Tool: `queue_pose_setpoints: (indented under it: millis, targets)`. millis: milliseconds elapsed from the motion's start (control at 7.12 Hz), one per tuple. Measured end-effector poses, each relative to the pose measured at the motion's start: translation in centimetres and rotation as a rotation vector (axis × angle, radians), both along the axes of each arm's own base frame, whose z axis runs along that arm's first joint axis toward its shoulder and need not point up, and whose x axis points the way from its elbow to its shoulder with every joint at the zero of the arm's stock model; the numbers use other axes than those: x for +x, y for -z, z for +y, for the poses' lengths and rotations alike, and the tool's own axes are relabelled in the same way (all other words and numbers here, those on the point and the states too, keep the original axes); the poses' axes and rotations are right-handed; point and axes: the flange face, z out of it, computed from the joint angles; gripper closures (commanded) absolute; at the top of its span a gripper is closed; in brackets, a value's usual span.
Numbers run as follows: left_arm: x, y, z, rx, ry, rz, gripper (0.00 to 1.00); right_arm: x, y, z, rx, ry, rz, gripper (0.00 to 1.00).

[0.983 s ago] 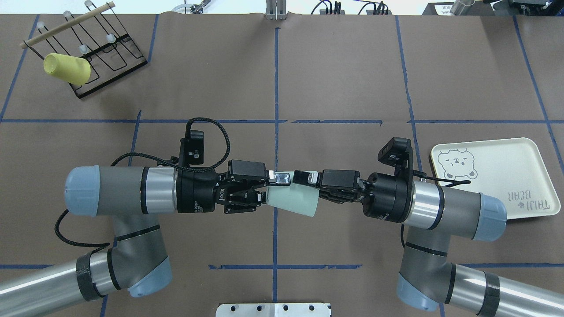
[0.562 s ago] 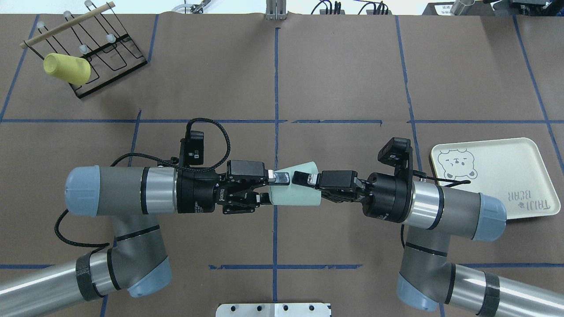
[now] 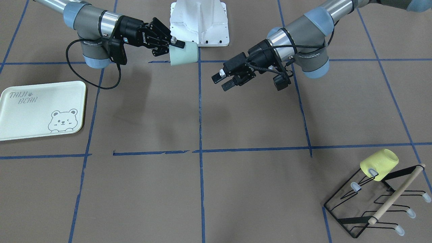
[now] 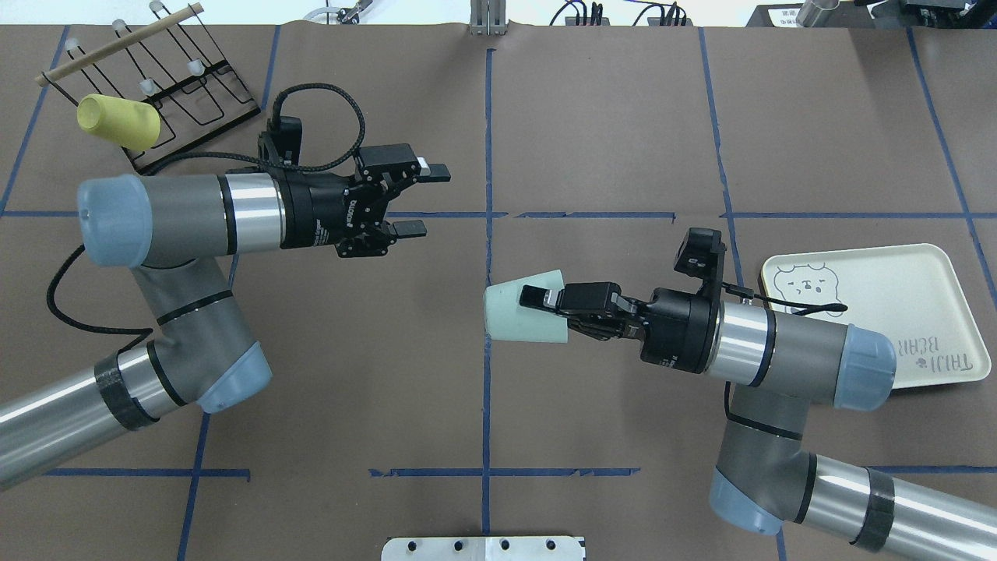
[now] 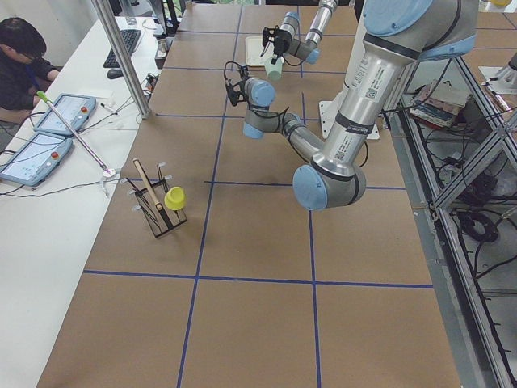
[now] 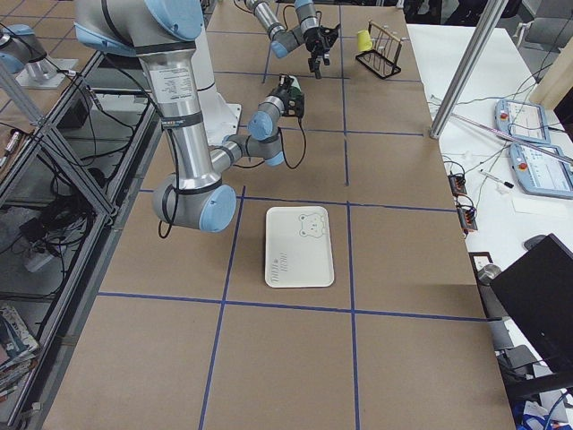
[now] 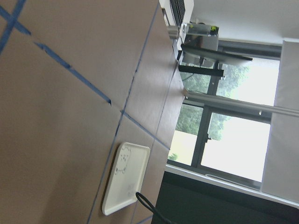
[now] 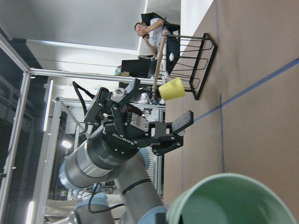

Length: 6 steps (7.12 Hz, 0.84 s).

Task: Left arm grabs green cup and hands to right arm on tray

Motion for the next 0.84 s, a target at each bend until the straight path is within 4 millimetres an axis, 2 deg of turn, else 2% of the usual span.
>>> queue_pose_setpoints:
  millis: [140, 281, 421, 562, 702, 843]
  targets:
    - [-0.6, -1.3, -2.6, 0.019, 0.009, -0.179, 0.0, 0.6, -0.4, -2.9, -0.027, -0.007, 0.129, 1.0]
    - [-2.3, -3.0, -5.3, 0.043, -0.019, -0.349, 0.0, 2.6, -1.1, -6.8, -0.058, 0.012, 0.278, 1.0]
    - [-5.6, -5.0, -7.7, 0.069, -0.05, -0.473, 0.0, 5.3, -1.8, -10.4, -0.091, 0.043, 0.422, 1.0]
    - [-9.9, -7.5, -9.4, 0.111, -0.073, -0.57, 0.0, 7.8, -2.8, -12.9, -0.105, 0.063, 0.563, 1.0]
    - [-14.0, -10.0, -10.1, 0.173, -0.097, -0.669, 0.0, 10.1, -4.8, -14.0, -0.105, 0.068, 0.714, 1.0]
    - [-17.3, -12.2, -9.9, 0.23, -0.13, -0.772, 0.0, 12.9, -7.6, -13.9, -0.089, 0.067, 0.859, 1.0]
